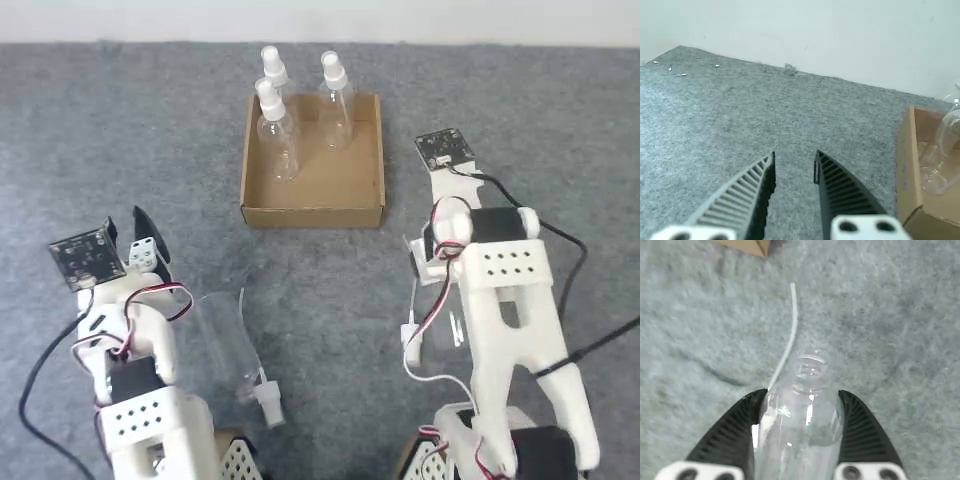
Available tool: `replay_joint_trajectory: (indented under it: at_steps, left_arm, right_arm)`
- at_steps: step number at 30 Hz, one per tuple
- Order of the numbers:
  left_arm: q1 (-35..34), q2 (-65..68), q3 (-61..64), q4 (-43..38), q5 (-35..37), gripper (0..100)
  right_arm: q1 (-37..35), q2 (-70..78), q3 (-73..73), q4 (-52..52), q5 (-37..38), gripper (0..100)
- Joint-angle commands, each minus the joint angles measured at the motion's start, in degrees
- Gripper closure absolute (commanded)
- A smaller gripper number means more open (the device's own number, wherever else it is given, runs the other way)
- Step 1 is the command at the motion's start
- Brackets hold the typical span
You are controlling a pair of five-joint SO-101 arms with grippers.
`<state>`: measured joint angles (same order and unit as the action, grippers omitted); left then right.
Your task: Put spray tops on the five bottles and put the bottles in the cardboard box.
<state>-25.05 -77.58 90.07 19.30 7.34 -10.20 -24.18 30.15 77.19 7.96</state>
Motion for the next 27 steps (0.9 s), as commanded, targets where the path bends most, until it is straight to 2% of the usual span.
replay_joint_trajectory:
  at_steps: [1, 10, 16, 21, 27]
  left_arm:
    - [0.18, -0.7, -1.01, -1.93, 0.62, 88]
    - [0.18, -0.7, -1.01, -1.93, 0.62, 88]
    - [1.23, -0.7, -1.01, -1.76, 0.62, 88]
    - [5.19, -0.7, -2.86, 4.4, -3.25, 88]
    - [7.12, -0.7, -6.11, 10.46, -3.87, 88]
  right_arm:
    - [-1.54, -3.82, -0.97, -2.24, -5.01, 93.7]
    - [-0.84, -6.11, 2.11, -5.49, -10.73, 93.7]
    - [5.49, -13.05, 11.34, -13.85, -13.27, 93.7]
    - [8.31, -20.53, 17.32, -17.45, -15.74, 93.7]
    - [10.86, -26.07, 22.68, -21.76, -19.34, 93.7]
